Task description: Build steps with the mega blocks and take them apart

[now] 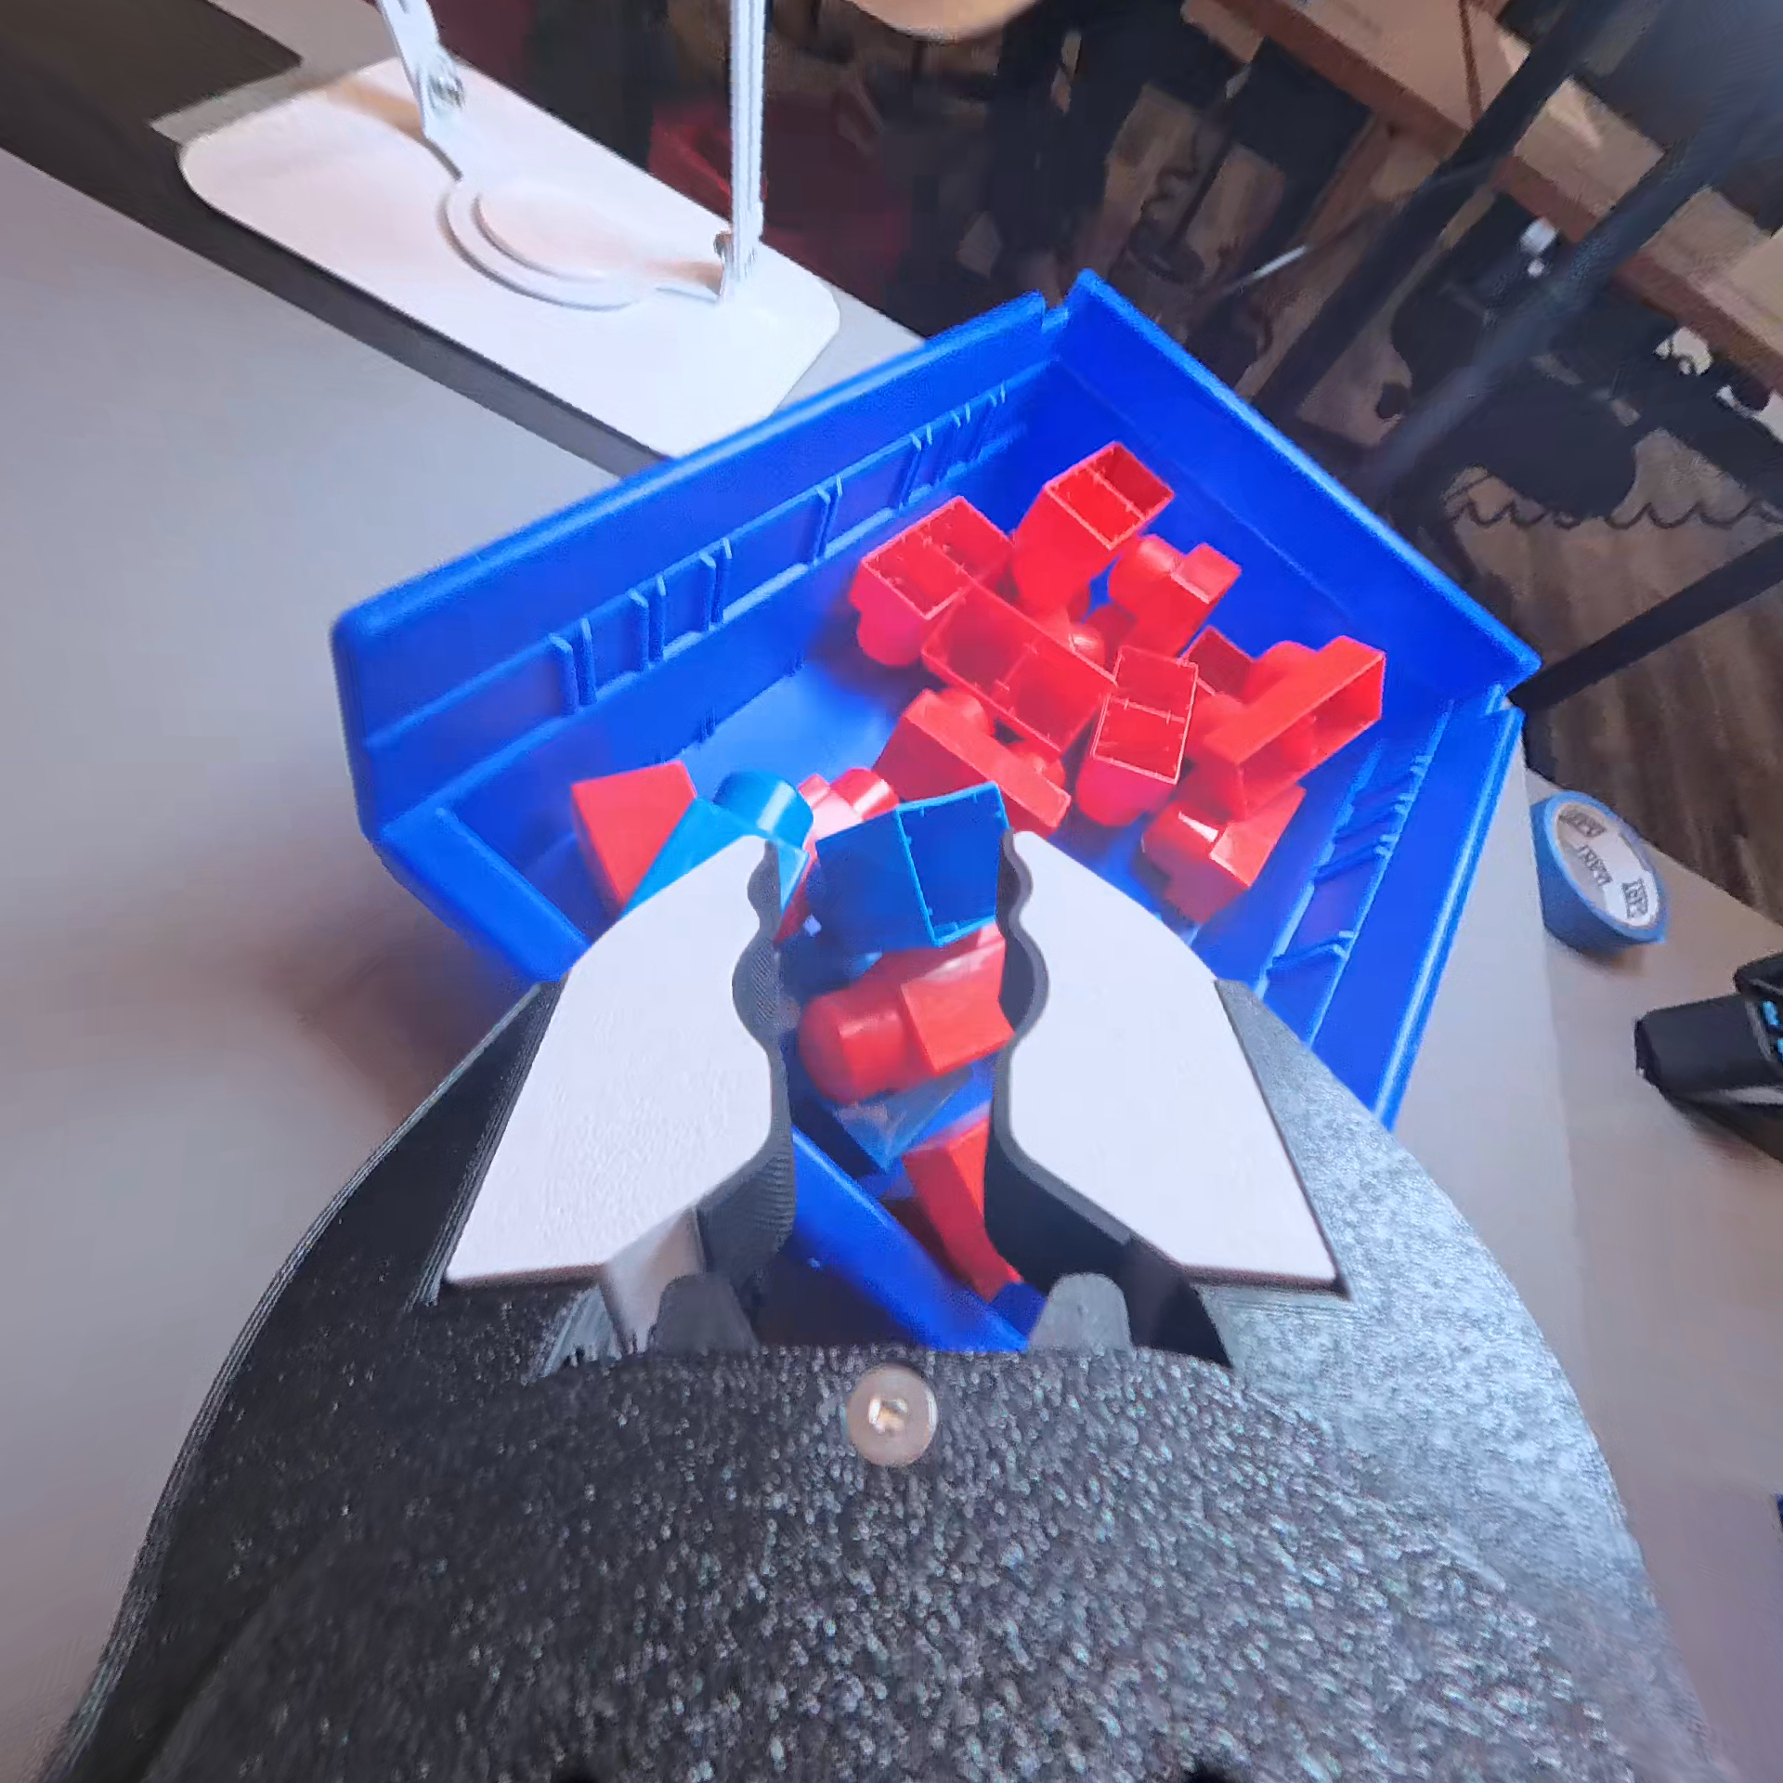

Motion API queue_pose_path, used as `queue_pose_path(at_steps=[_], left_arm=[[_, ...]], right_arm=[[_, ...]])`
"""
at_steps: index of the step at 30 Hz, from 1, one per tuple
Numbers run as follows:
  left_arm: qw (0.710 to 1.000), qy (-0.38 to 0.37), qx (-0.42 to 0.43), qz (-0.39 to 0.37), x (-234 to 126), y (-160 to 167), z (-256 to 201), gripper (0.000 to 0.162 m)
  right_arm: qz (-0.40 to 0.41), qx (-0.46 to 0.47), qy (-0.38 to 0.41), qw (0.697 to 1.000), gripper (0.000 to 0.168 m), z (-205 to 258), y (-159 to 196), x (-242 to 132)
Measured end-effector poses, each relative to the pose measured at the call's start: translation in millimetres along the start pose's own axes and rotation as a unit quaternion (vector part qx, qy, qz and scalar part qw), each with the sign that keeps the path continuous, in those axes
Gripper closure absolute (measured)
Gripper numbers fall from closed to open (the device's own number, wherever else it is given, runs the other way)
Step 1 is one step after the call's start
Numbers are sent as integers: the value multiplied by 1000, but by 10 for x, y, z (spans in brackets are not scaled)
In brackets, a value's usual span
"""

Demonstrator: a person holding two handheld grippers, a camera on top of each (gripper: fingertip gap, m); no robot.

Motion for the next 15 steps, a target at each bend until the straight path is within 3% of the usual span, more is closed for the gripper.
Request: queue_pose_path(at_steps=[3, 7, 10, 15], left_arm=[[1000, -1, 1, 1, 1, 0, 1, 139], [1000, -3, 0, 1, 1, 2, 14, 140], [1000, -6, -3, 1, -4, 4, 28, 140], [1000, -5, -1, 2, -2, 9, 32, 141]], right_arm=[[27, -6, -2, 1000, 129, -30, 128, 48], [52, -64, 61, 995, 155, -85, 174, 181], [82, -75, 88, 990, 165, -130, 215, 270], [94, -82, 97, 987, 155, -181, 263, 228]])
Point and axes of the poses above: each gripper's, where its closed fingertips meet, x out along the fingers, y out of its underside, z = x × y across the jaws, the point moved 6 cm from there along -x, back along the fingers, and after that the axes turned 3 degrees about z, right-handed, at the moved point
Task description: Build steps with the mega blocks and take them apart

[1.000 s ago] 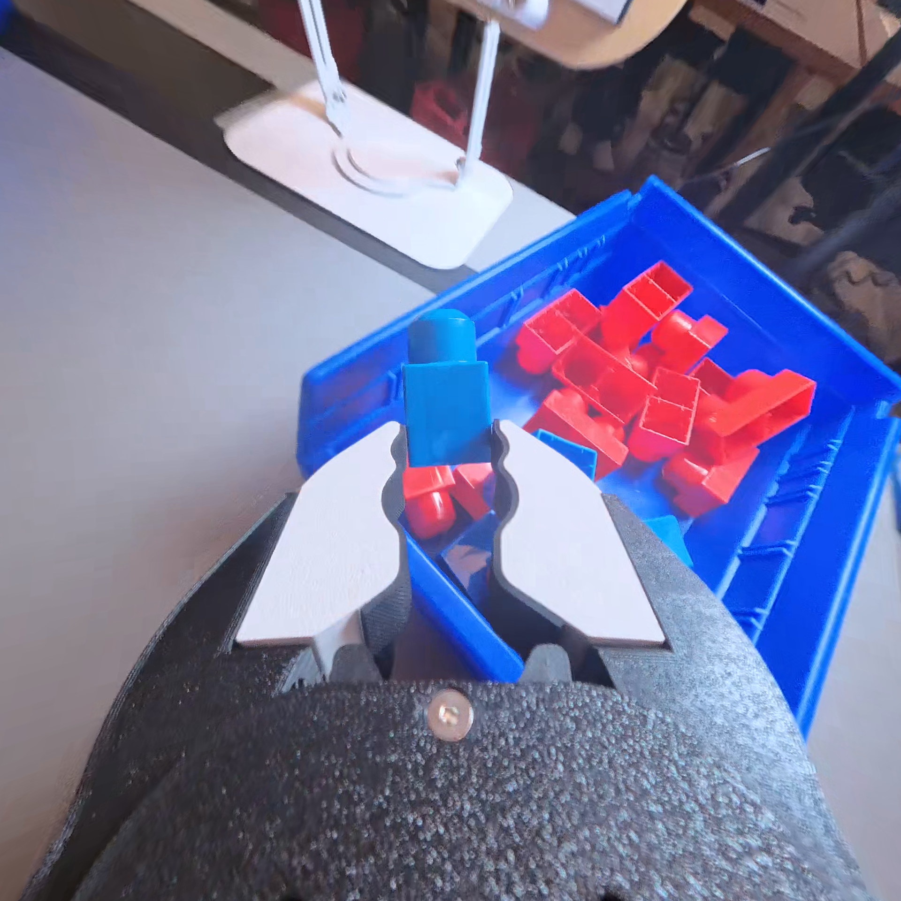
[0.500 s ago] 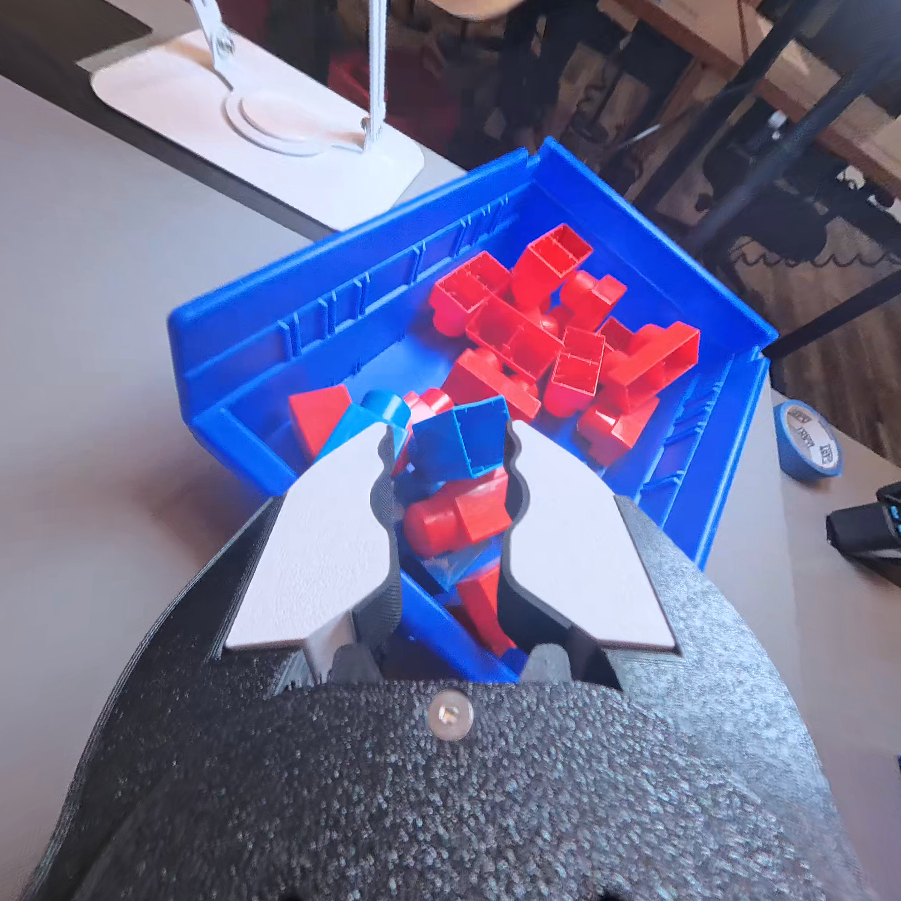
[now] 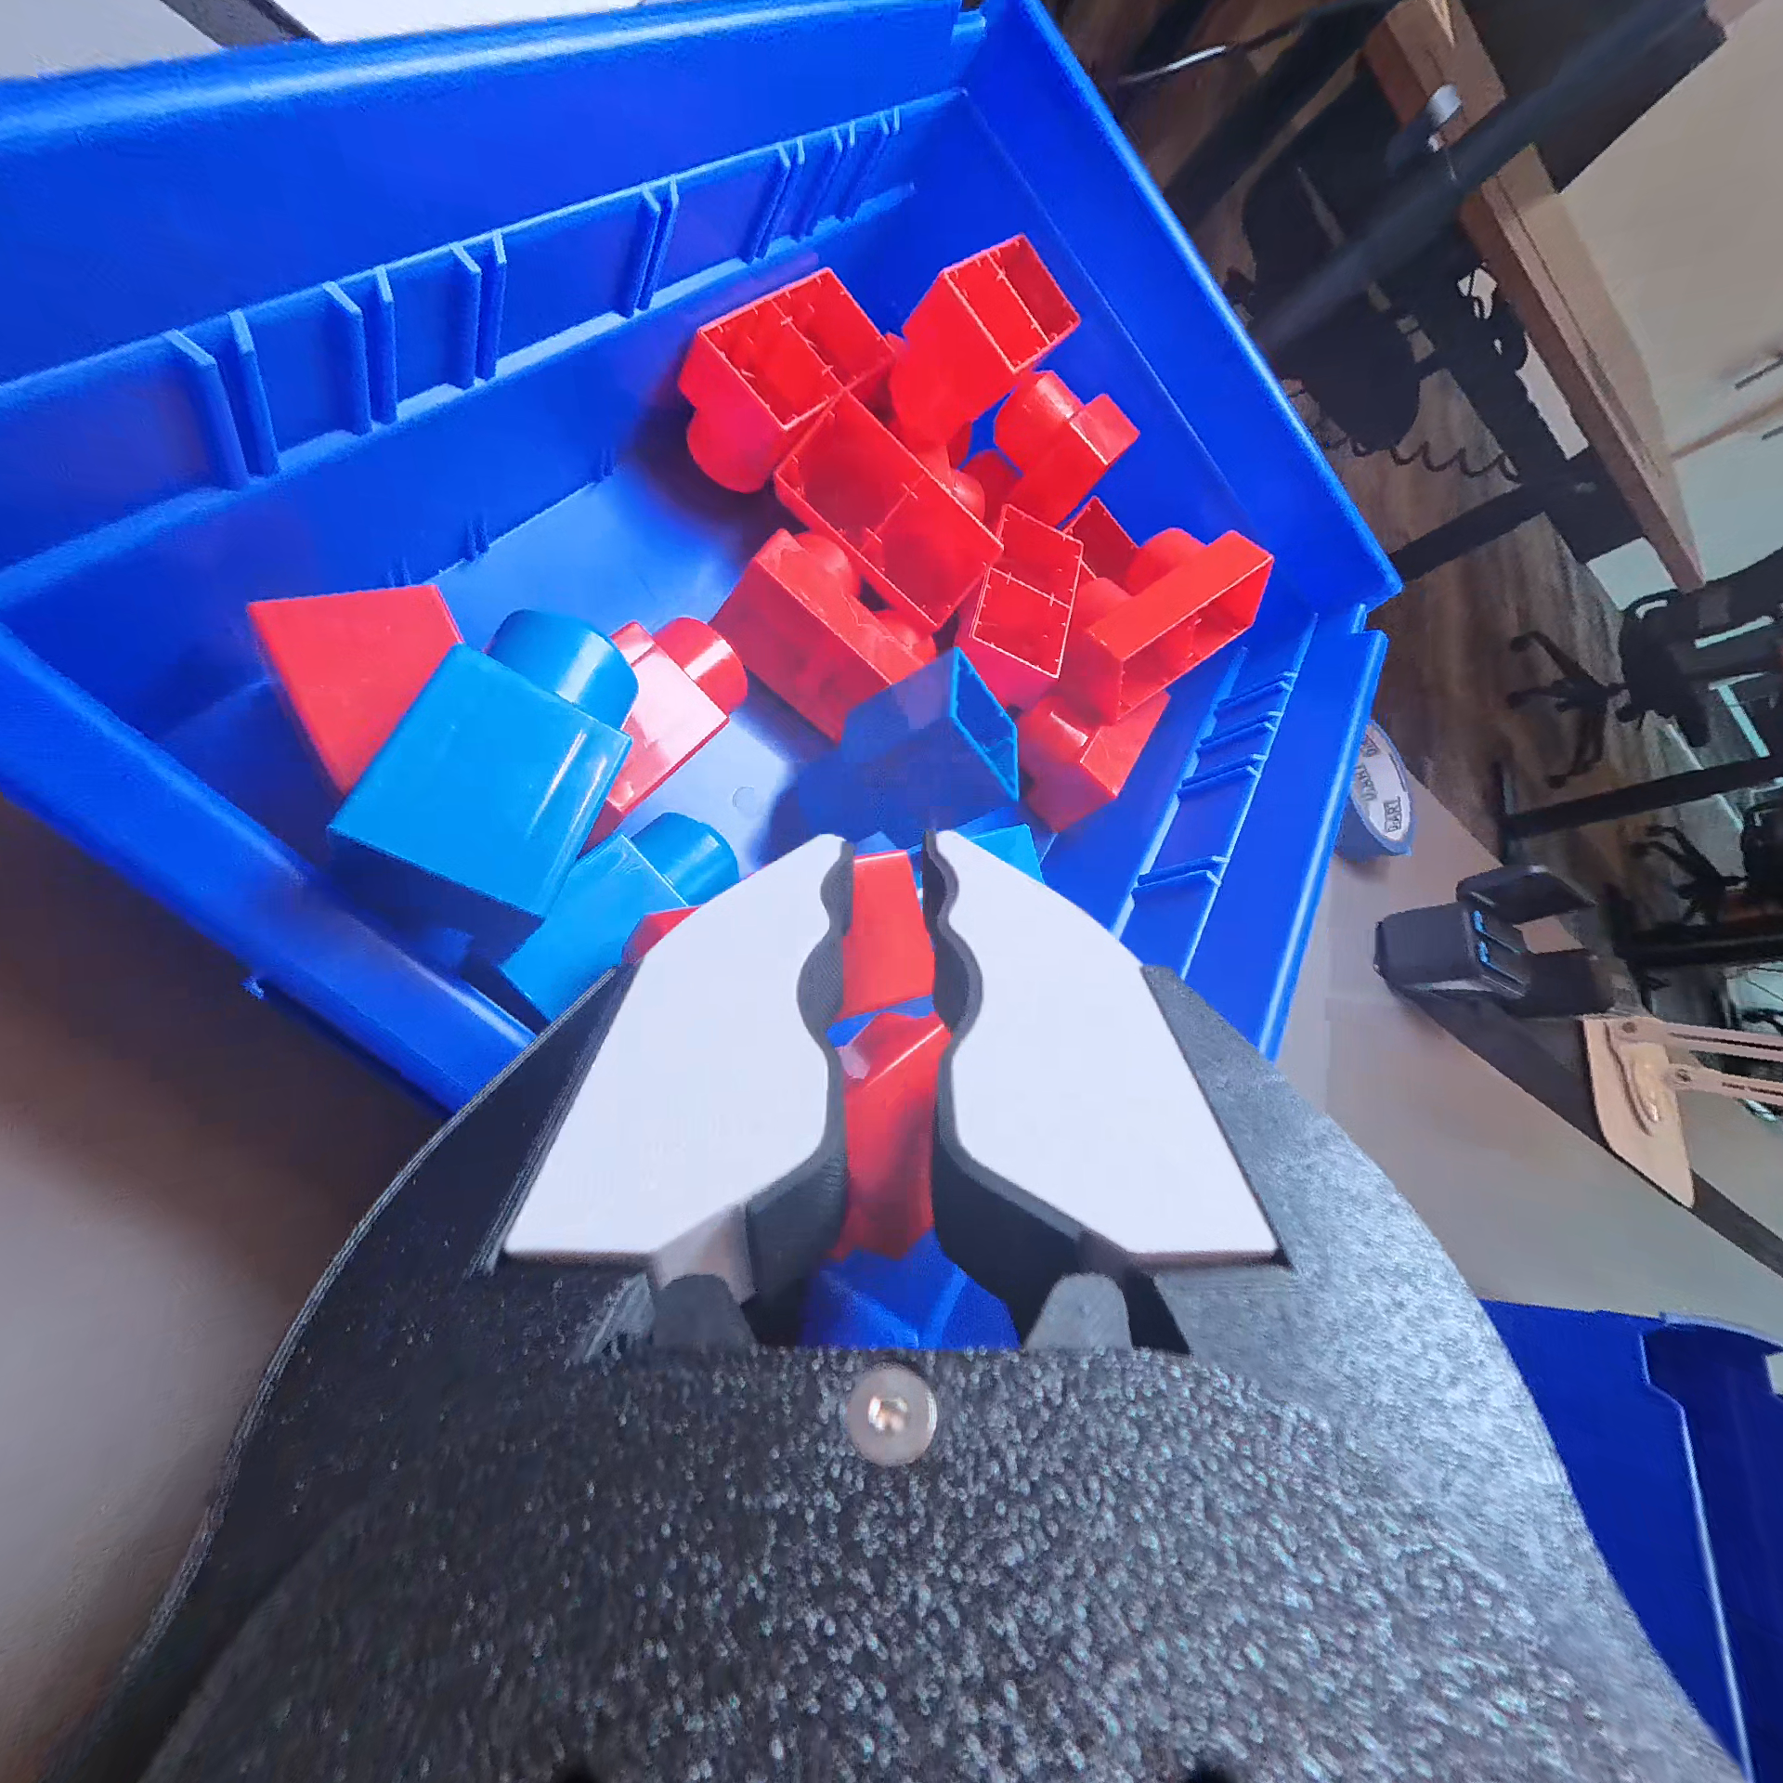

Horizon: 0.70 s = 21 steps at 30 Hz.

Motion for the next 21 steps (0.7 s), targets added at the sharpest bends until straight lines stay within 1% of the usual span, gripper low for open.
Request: queue_pose_path(at_steps=[3, 7, 10, 13, 15, 16, 17, 19, 21], left_arm=[[1000, -3, 1, -2, -4, -1, 9, 141], [999, -33, -8, 4, -34, 26, 122, 140], [996, -90, -15, 17, -137, 45, 345, 139], [981, -188, -4, 44, -345, 69, 678, 138], [962, -259, 16, 87, -509, 113, 903, 134], [949, -287, 22, 130, -584, 176, 1012, 129], [936, -308, 23, 171, -654, 251, 1108, 120], [916, -331, 10, 227, -775, 394, 1247, 109], [896, -324, -16, 301, -848, 590, 1324, 95]], right_arm=[[-42, 24, -21, 999, 150, -44, -45, -132], [-145, 59, -66, 985, 146, -40, -188, -432], [-213, 81, -99, 969, 145, 30, -281, -666], [-252, 75, -106, 959, 143, 112, -297, -845], [-255, 60, -103, 960, 141, 155, -248, -909], [-253, 55, -104, 960, 140, 172, -210, -926], [-251, 53, -109, 960, 139, 187, -168, -938], [-249, 56, -124, 959, 135, 206, -76, -949], [-237, 69, -140, 959, 133, 204, 26, -933]])
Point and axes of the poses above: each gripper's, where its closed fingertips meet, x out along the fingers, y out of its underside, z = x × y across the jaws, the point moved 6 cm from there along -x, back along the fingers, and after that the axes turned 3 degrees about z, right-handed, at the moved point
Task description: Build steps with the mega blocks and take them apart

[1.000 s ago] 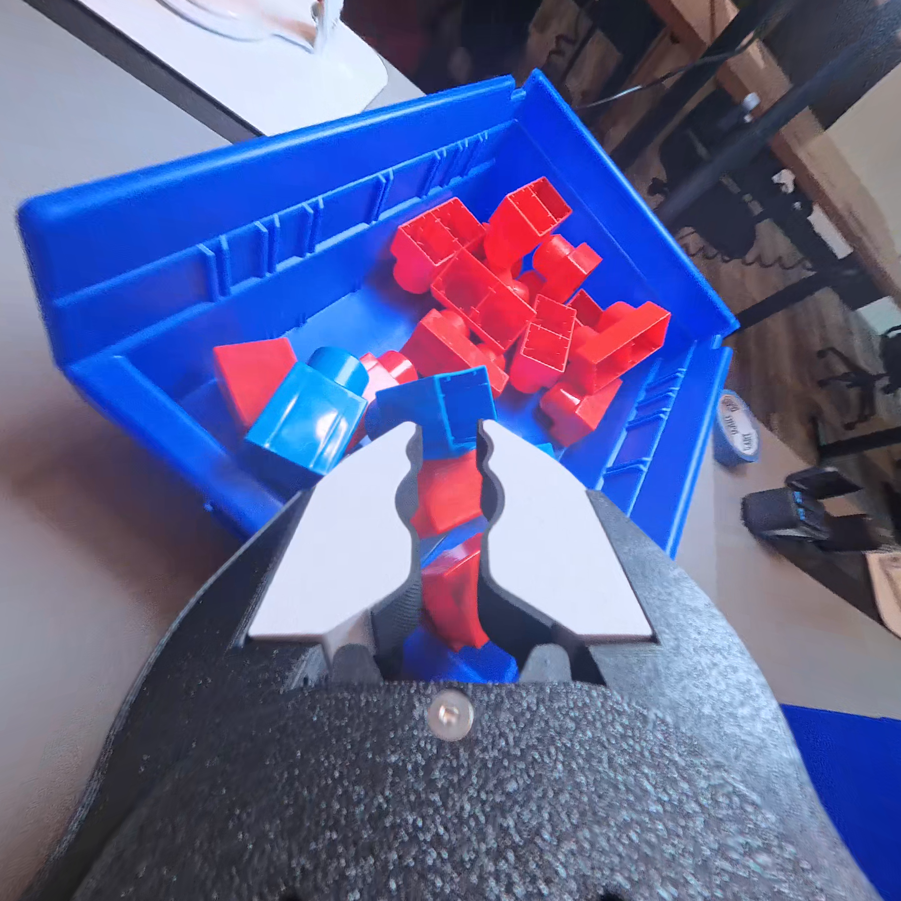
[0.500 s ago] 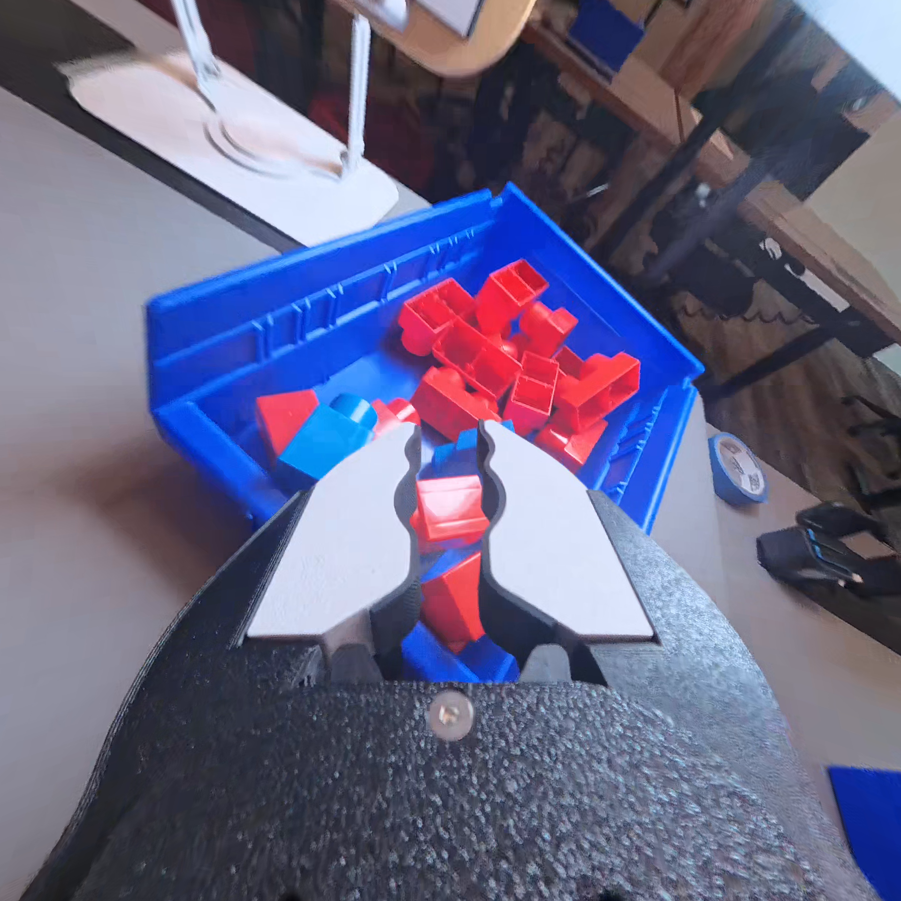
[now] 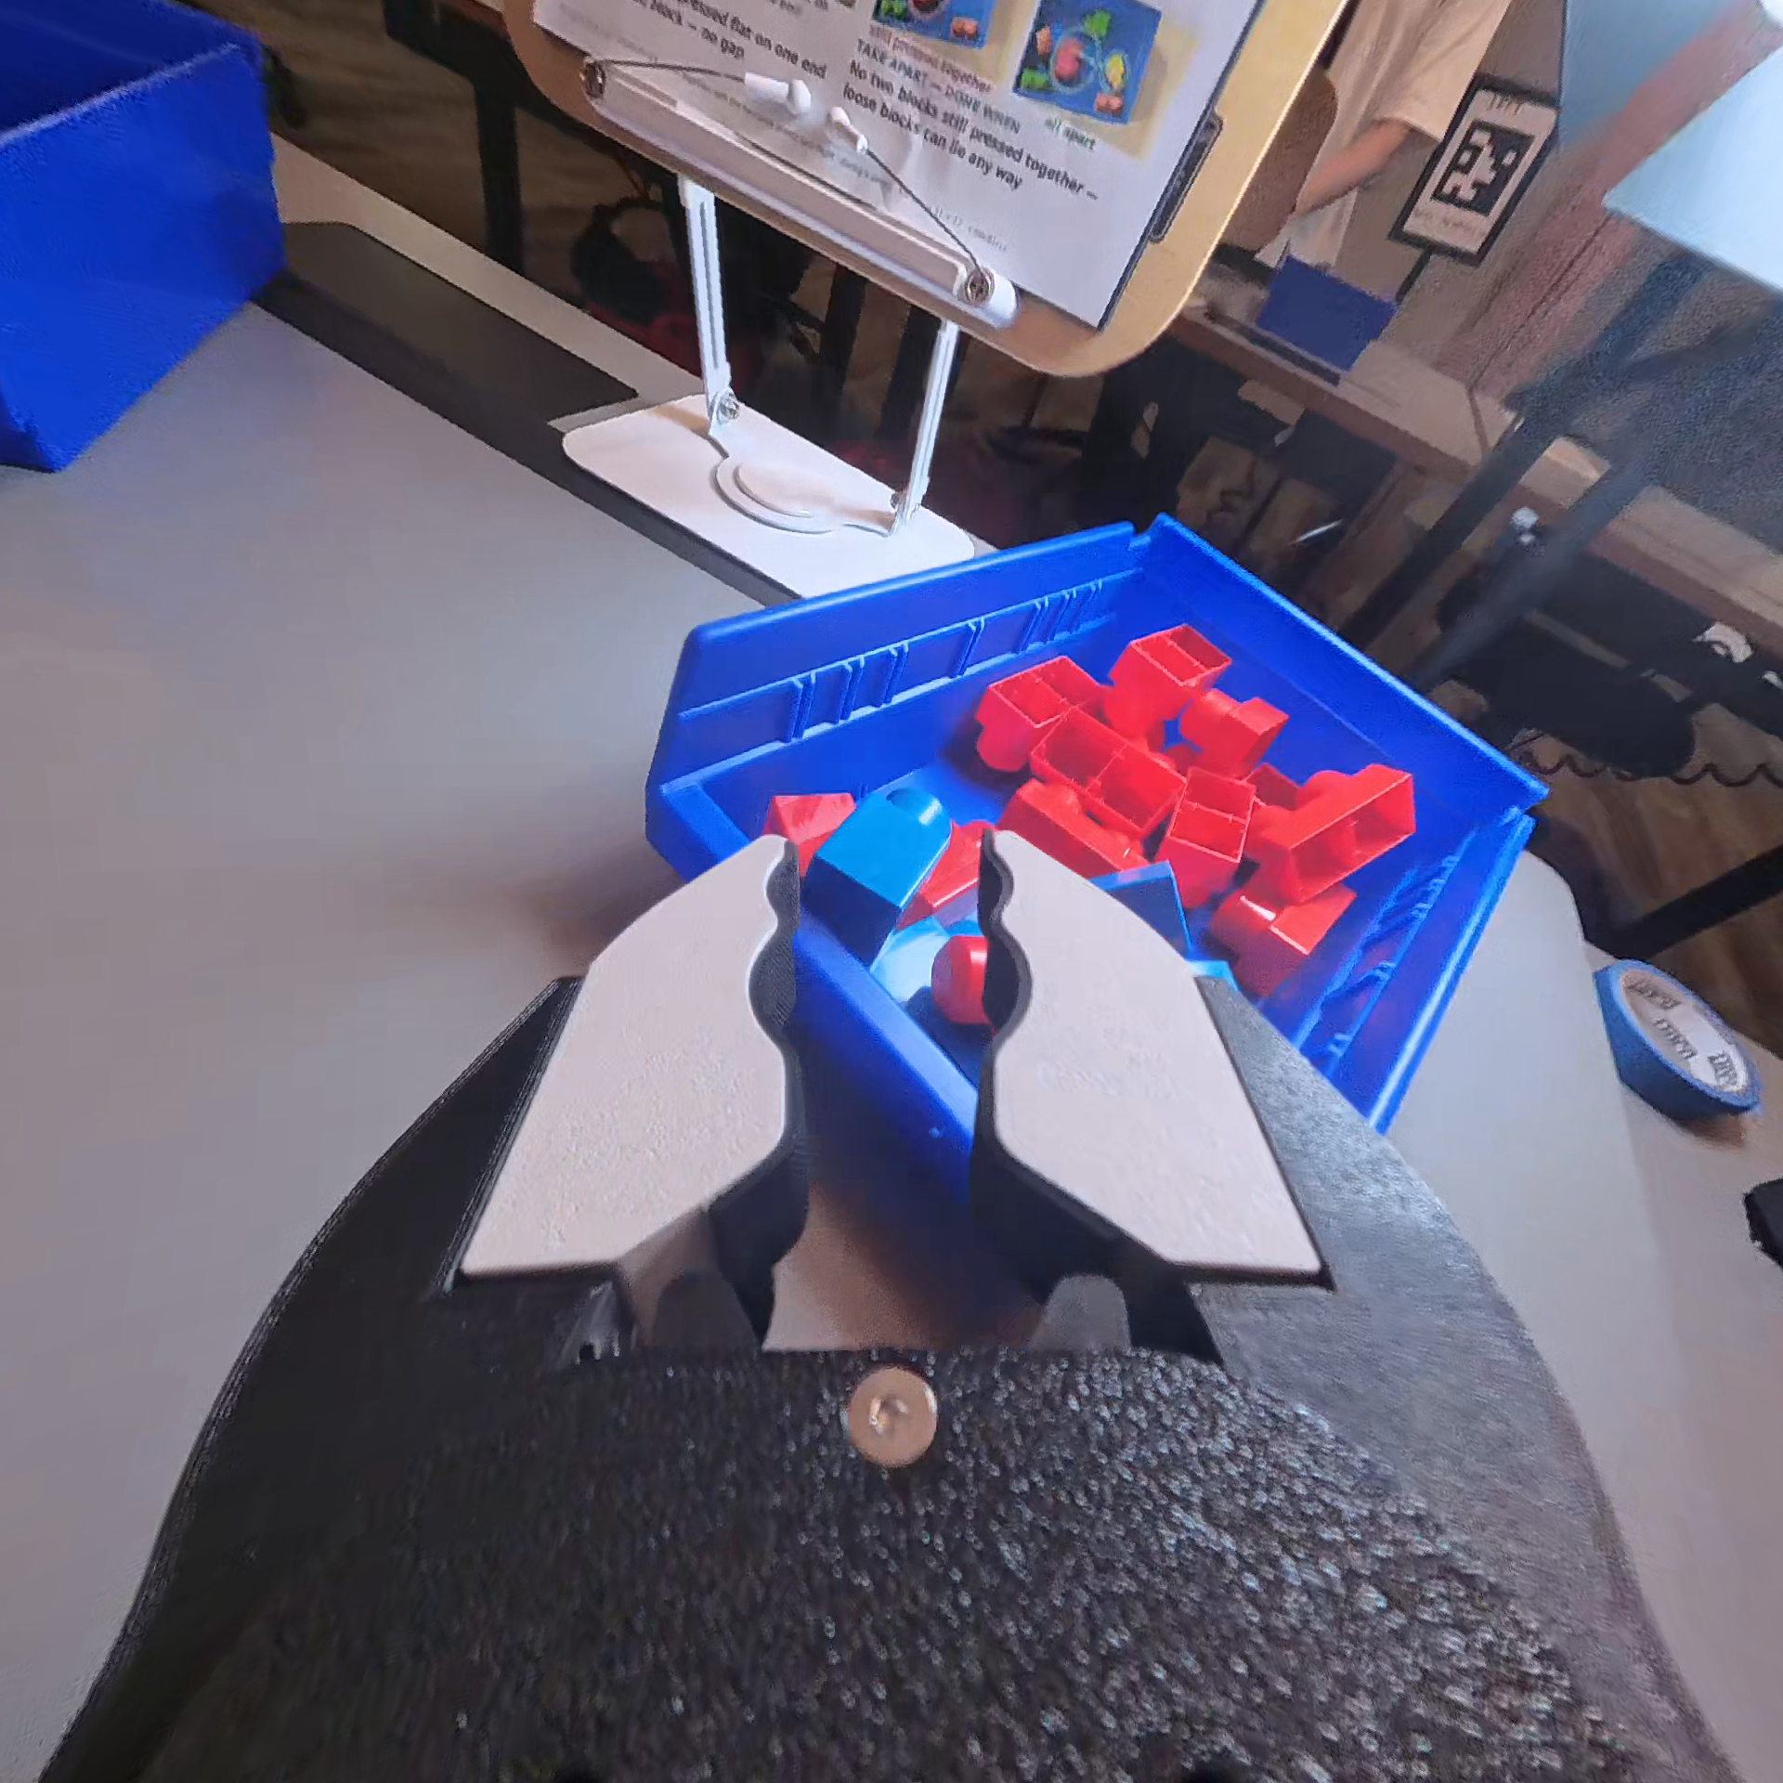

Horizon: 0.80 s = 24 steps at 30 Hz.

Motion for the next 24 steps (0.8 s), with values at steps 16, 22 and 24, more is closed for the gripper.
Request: queue_pose_path(at_steps=[16, 22, 24], left_arm=[[970, 20, 240, 1, -49, -283, -834, 131], [945, 67, 306, -94, -47, -695, -1270, 130], [939, 76, 318, -105, 27, -854, -1355, 130]], right_arm=[[72, 108, 119, 984, 127, -691, 707, -173], [96, 157, 132, 974, 121, -814, 884, 31], [99, 175, 123, 972, 119, -827, 920, 111]])
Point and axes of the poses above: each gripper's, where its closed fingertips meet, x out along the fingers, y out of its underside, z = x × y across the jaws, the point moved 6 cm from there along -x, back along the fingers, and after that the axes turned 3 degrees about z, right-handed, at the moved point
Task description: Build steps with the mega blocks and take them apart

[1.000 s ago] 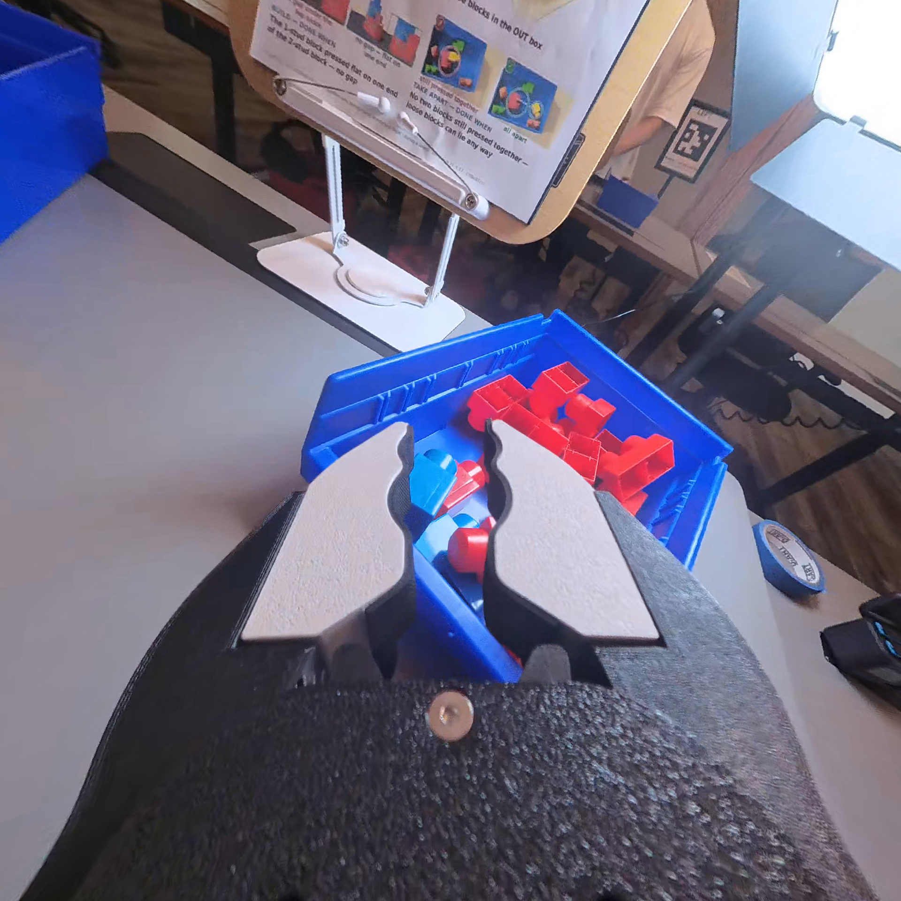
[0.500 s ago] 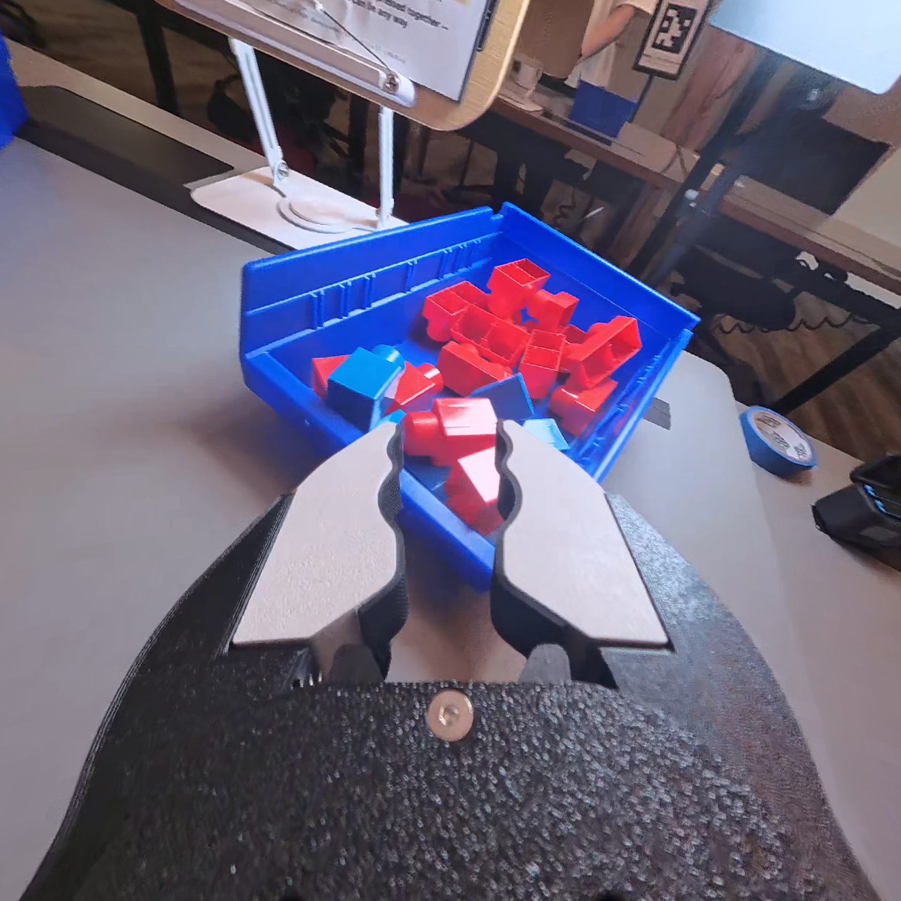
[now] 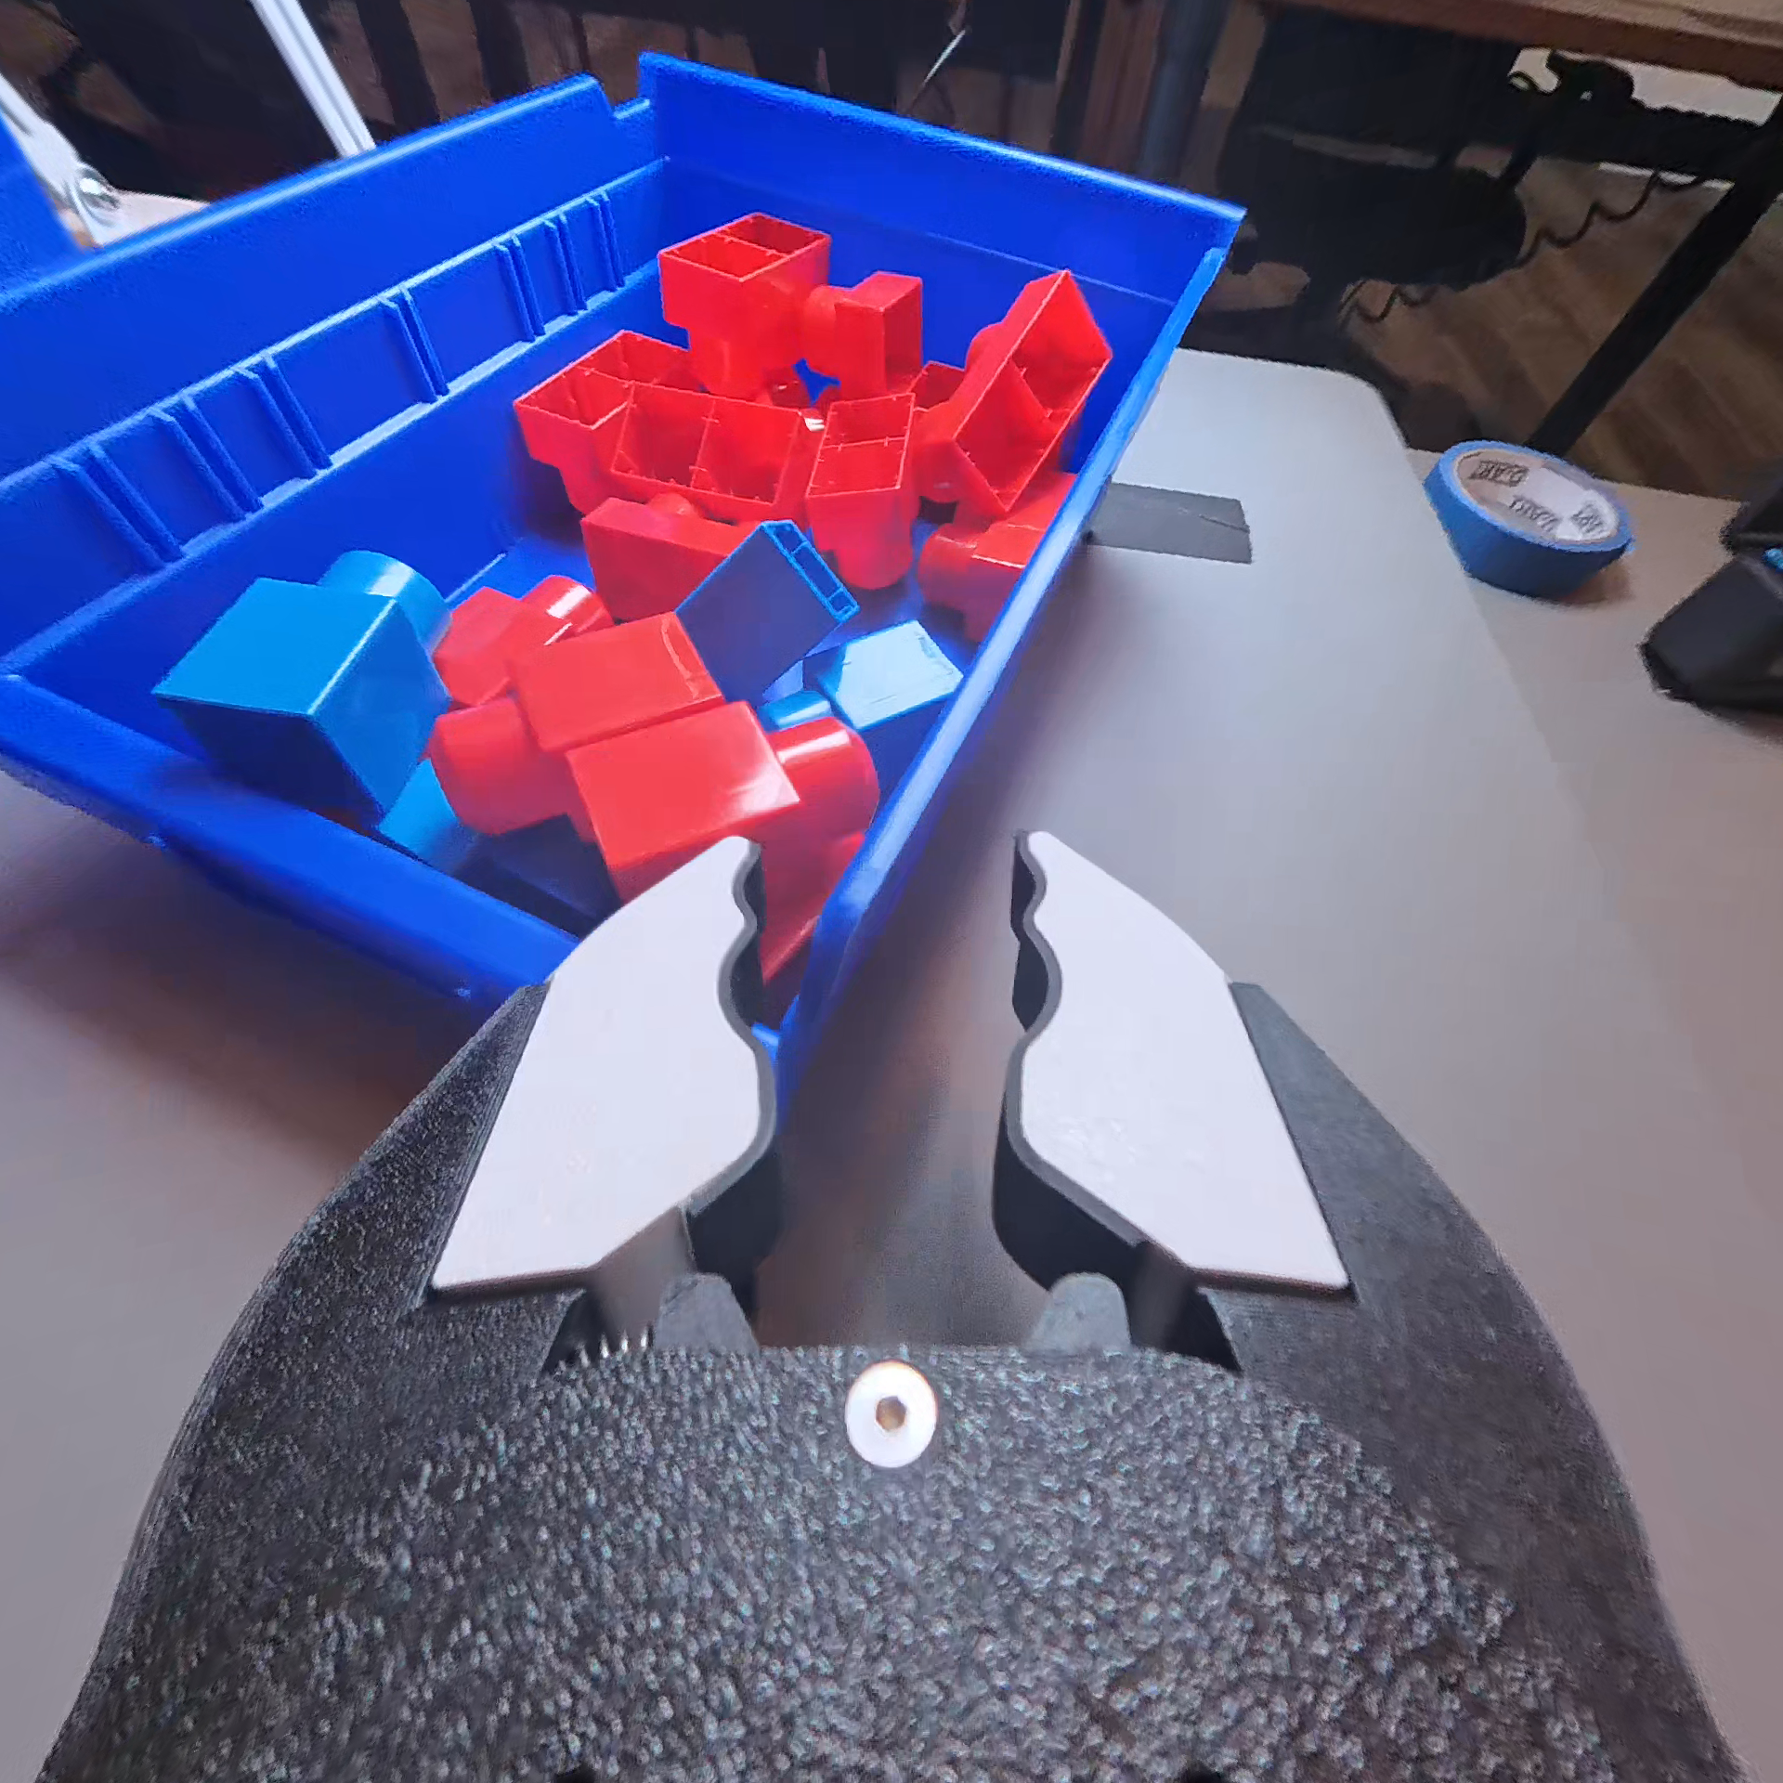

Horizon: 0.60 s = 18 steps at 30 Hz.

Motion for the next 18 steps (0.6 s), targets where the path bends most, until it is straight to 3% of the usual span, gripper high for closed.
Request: queue_pose_path(at_steps=[4, 5, 8, 13, 18], left_arm=[[1000, -15, 17, -18, 252, -230, 129, 128], [999, -21, 15, -26, 291, -260, 160, 124], [992, 19, -72, -102, 200, -386, 218, 116], [947, 100, -218, -213, -241, -674, 273, 121], [892, 173, -322, -266, -409, -1035, 147, 120]], right_arm=[[-21, 47, -54, 997, 120, 31, -21, 84], [-25, 49, -58, 997, 134, 30, -18, 82], [-33, 50, -38, 997, 152, -32, 6, 53], [9, 23, 16, 1000, 160, -45, 63, -101], [42, 3, 35, 999, 160, 164, 287, -596]])
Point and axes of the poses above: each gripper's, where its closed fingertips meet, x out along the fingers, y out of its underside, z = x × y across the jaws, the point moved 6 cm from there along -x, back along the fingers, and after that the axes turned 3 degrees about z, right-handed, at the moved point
